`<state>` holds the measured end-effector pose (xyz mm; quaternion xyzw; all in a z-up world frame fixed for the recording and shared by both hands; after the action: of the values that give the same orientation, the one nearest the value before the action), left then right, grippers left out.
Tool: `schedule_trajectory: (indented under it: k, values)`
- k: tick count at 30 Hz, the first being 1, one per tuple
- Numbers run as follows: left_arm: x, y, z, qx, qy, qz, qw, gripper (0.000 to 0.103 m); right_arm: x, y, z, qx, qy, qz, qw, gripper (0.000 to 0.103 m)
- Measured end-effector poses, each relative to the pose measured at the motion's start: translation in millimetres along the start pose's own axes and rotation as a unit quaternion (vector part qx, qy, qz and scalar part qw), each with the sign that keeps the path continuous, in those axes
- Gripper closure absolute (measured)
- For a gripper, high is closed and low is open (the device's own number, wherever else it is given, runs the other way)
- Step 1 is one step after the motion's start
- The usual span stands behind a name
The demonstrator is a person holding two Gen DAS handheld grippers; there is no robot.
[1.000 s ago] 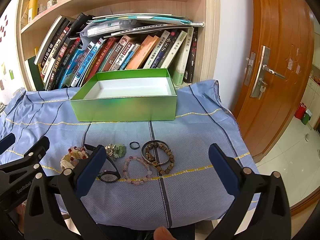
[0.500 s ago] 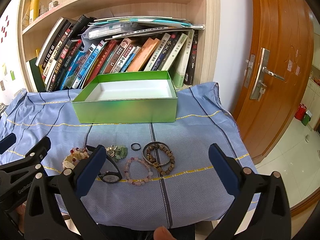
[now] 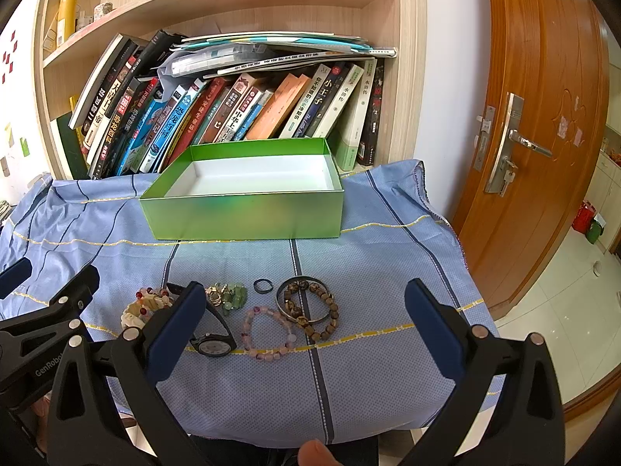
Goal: Organize jewelry
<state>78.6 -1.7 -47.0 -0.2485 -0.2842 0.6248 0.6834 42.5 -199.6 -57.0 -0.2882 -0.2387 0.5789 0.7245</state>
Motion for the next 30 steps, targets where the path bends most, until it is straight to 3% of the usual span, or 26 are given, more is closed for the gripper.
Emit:
schedule_trajectory:
  k: [30]
  values:
    - [-2.1,3.6,-6.8,0.003,-0.001,-0.002,1.0,0.004,0.0,1.5,-3.0,0.004,-0.001,-0.002,1.0,0.003]
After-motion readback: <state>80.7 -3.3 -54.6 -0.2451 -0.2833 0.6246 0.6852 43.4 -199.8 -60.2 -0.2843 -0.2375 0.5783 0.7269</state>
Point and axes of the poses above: each gripper's, at about its wrist camera, not at the fingertips, and z roughly against the way its jaws point, x to its left, y to its underside, the point moved 10 cm from there along -z, roughly the way its jaws point, and after that the axes turned 11 degrees about x, right-handed, at the moved point
